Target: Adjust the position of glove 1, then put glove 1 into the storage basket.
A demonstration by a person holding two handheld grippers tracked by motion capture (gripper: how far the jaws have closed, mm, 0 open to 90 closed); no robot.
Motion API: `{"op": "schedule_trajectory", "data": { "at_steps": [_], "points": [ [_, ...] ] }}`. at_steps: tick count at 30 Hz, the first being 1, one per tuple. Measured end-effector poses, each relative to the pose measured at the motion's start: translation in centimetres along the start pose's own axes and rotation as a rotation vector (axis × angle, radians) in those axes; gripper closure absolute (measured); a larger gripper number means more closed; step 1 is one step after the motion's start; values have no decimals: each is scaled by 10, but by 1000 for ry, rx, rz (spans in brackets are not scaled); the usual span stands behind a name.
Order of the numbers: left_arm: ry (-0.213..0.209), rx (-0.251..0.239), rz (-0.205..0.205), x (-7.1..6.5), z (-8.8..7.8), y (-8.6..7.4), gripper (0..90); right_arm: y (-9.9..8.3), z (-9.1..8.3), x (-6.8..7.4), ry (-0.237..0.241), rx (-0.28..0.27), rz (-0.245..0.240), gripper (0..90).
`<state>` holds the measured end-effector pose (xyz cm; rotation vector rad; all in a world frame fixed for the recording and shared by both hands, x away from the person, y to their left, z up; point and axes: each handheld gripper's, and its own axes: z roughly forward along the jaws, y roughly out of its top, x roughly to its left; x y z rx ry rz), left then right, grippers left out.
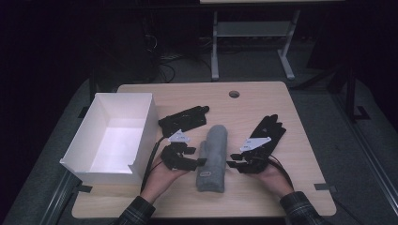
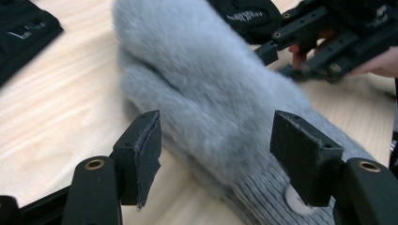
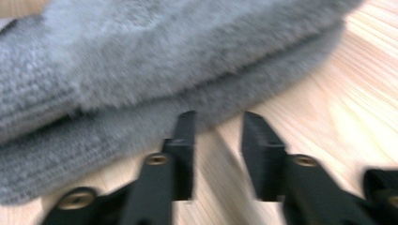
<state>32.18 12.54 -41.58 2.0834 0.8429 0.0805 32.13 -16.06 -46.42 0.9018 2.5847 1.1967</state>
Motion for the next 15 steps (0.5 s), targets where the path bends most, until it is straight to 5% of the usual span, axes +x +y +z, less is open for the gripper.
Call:
{"op": "schedule_trajectory", "data": {
  "at_steps": [7,15],
  "points": [
    [4,21,6,9,17,13,236,-17,-13,-7,-20,8,19,401],
    [22,56,27,11,37,23,155,-32,-20,-2,-14,42,-22,294]
  ]
}}
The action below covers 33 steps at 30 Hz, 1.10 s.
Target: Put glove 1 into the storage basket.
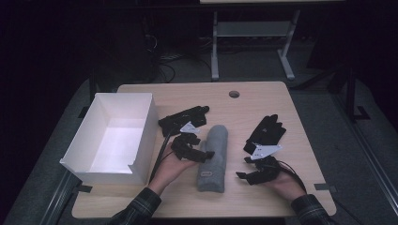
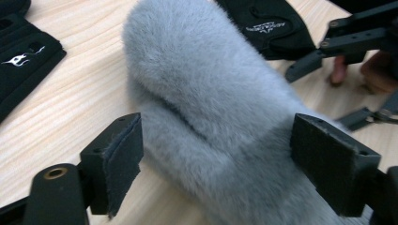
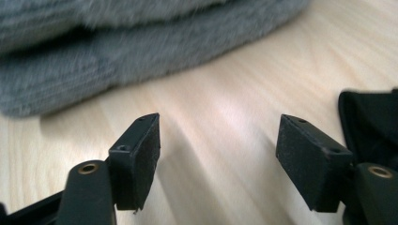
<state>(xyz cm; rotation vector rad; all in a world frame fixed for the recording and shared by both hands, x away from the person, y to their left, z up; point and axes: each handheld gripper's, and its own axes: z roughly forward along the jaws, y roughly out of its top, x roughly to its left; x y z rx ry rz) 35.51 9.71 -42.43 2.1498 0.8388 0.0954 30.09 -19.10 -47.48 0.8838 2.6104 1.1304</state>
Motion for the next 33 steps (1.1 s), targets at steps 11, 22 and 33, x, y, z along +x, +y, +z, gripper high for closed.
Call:
{"op": "schedule_trajectory", "data": {
  "at_steps": [11,22,33],
  "points": [
    [15,18,11,2,23,4,127,-3,0,2,-11,-16,-20,288],
    [2,50,7,4,44,-5,125,-5,0,3,-24,-25,-34,285],
    [-20,67,-33,9,50,-10,137,-7,0,3,-30,-34,-36,285]
  ]
}}
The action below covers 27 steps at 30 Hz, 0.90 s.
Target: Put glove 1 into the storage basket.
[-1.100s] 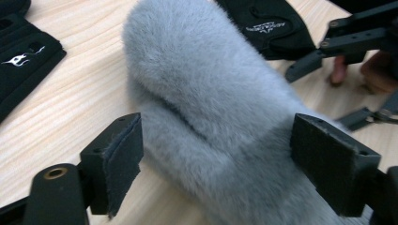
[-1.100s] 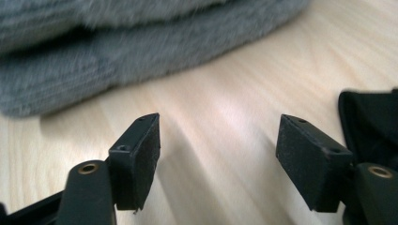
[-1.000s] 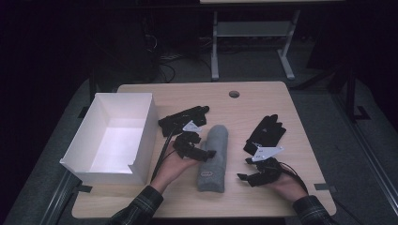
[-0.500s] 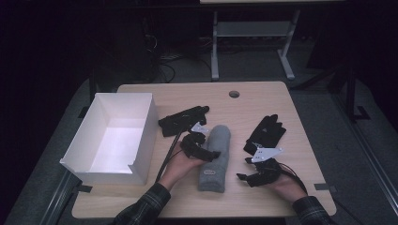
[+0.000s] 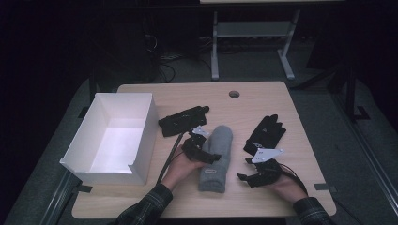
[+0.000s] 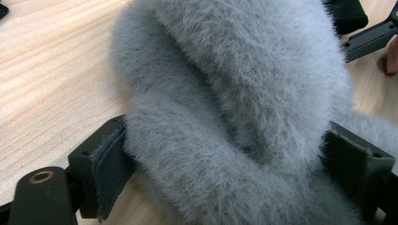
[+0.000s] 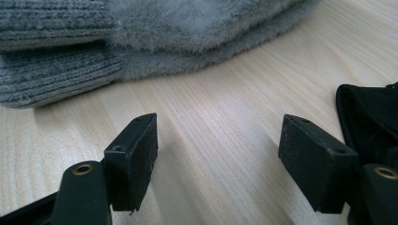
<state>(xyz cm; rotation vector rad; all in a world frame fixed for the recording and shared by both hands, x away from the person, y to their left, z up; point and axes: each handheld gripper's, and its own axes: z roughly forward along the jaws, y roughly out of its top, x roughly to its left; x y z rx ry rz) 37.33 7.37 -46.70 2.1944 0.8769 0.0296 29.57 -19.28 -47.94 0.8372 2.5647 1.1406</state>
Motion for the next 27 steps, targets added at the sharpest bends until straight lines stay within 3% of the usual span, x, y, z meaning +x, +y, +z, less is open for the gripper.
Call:
{"op": "schedule_trajectory", "data": {
  "at_steps": [4,8,13,15,19,27],
  "points": [
    [-27,27,17,-2,-2,1,243,0,0,0,0,1,6,285],
    [-79,42,10,-2,-3,2,417,0,0,0,0,1,6,286],
    [-108,65,18,-1,-3,4,568,0,0,0,-1,1,6,287],
    [-103,68,43,-3,-4,5,622,0,0,0,-1,0,6,288],
    [-84,55,93,-7,-6,5,674,0,0,0,-1,0,6,288],
    [-103,31,99,-10,-18,11,698,-1,0,0,-2,-10,6,283]
  ]
}}
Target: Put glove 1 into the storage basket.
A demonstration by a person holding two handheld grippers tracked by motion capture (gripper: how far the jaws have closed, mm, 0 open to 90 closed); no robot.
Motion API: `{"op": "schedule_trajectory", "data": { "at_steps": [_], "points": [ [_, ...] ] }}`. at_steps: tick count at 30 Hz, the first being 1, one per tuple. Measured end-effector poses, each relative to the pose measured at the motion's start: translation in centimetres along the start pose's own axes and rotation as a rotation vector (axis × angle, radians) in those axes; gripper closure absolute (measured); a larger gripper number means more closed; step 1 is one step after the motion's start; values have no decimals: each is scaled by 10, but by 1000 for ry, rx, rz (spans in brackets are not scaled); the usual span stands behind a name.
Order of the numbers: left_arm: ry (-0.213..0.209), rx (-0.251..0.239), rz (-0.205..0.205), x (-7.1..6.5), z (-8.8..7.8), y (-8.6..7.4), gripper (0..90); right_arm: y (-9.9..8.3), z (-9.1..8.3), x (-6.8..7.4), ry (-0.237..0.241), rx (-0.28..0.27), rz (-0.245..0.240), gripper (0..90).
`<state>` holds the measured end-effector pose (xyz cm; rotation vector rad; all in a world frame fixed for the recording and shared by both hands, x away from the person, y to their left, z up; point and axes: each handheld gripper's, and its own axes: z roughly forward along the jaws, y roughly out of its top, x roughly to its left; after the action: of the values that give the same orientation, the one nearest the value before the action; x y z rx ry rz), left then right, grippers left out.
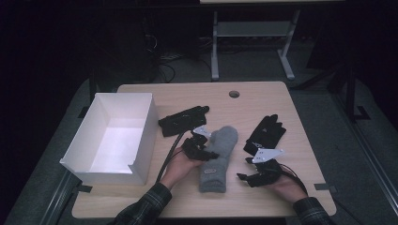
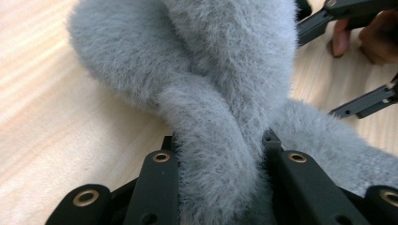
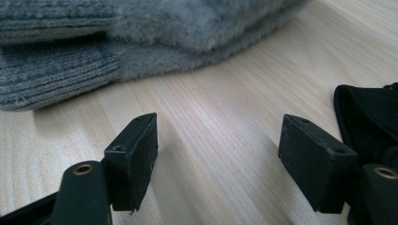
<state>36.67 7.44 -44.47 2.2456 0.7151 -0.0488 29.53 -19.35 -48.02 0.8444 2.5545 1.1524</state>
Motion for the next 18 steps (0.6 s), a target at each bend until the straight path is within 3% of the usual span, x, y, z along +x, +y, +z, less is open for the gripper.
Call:
{"op": "schedule_trajectory", "data": {
  "at_steps": [9,18],
  "points": [
    [1,-51,34,-7,-24,9,704,0,0,0,-2,2,5,265],
    [40,-108,38,-8,-63,26,706,0,1,-1,-2,1,2,259]
  ]
}}
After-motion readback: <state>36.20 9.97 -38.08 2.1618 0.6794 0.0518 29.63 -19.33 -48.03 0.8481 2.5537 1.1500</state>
